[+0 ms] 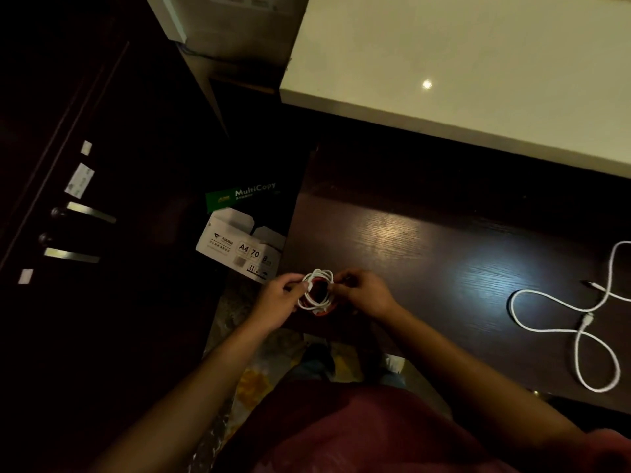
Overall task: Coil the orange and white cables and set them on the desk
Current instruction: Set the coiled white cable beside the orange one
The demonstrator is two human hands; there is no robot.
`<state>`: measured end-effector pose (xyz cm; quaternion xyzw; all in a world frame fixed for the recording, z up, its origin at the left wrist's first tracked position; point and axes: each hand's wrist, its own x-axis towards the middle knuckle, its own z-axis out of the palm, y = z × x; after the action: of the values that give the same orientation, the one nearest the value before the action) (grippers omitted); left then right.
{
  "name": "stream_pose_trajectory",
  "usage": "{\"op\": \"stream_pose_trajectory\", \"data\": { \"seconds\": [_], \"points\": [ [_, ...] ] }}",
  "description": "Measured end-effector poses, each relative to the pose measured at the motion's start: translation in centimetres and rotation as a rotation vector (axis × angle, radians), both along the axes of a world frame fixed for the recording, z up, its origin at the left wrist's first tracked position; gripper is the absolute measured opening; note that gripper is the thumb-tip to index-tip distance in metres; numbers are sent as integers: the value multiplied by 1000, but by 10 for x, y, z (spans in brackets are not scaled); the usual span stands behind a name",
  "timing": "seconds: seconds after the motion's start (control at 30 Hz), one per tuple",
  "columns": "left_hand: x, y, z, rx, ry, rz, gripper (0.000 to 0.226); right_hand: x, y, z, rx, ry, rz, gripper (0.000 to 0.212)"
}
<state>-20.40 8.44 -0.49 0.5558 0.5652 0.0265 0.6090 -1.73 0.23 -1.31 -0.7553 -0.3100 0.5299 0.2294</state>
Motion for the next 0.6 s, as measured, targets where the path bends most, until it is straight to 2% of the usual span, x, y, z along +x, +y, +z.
{"op": "stream_pose_trajectory", "data": {
  "seconds": [0.1, 0.27, 0.37, 0.47, 0.53, 0.6],
  "points": [
    [-2, 2, 7, 102, 40, -84, 27, 5, 1, 2, -20, -1, 43, 27],
    [-1, 14, 25, 605, 142, -314, 39, 42, -3, 34, 77, -119, 65, 48],
    [17, 20, 44, 877, 171, -475, 49, 70, -20, 69, 208, -386, 96, 59],
    [47, 23, 68, 1180, 188, -590, 55, 90, -47, 87, 340, -787, 202, 68],
    [70, 19, 83, 1292, 196, -642, 57, 104, -69, 92, 369, -984, 195, 71],
    [95, 11, 92, 1352, 195, -692, 60, 116, -93, 97, 356, -1097, 137, 72]
  ]
}}
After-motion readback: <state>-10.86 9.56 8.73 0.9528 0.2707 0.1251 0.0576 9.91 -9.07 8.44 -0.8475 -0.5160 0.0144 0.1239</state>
